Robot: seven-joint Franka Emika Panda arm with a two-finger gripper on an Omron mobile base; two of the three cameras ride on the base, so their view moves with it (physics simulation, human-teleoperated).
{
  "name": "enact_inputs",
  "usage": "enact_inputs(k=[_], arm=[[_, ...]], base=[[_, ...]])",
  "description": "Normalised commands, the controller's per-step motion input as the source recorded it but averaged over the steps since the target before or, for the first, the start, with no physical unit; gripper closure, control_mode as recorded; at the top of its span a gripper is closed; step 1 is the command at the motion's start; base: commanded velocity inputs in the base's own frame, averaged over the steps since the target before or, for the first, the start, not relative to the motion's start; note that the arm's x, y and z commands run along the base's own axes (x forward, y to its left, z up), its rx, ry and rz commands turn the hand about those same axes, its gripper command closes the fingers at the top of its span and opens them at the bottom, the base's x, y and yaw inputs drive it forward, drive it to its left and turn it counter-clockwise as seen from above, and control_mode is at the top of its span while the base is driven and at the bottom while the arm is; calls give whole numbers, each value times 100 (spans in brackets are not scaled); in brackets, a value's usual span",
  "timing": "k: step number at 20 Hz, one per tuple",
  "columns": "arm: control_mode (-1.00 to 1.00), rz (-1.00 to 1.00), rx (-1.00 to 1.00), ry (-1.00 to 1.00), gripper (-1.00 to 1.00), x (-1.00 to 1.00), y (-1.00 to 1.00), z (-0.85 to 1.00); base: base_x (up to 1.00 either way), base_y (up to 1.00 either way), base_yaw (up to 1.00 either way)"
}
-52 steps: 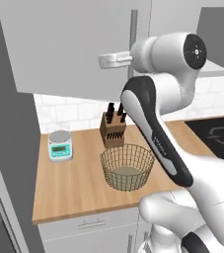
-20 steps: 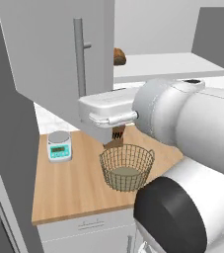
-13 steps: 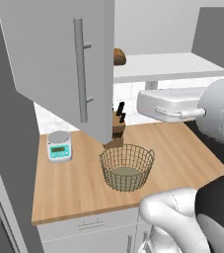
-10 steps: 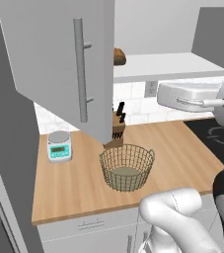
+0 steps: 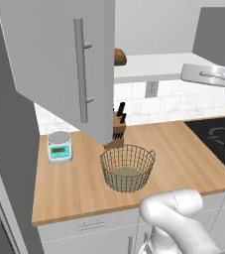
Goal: Open the cabinet, pick up the bread from the cabinet and place it in the basket. Then move the basket to the dining counter.
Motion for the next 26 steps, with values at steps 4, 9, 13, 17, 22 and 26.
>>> enact_inputs(k=[4,9,13,17,22,26], arm=[[-100,-6,-14,1,100,60,-27,0],[-100,-1,-8,1,100,57,-34,-1],[-100,0,-9,6,-100,69,-4,-3],[-100,0,-6,8,-100,68,0,0],[-100,5,0,8,-100,48,4,0],[-100,0,-2,9,-100,36,23,-14]], base=[[0,0,0],[0,0,0],[0,0,0],[0,0,0],[0,0,0],[0,0,0]])
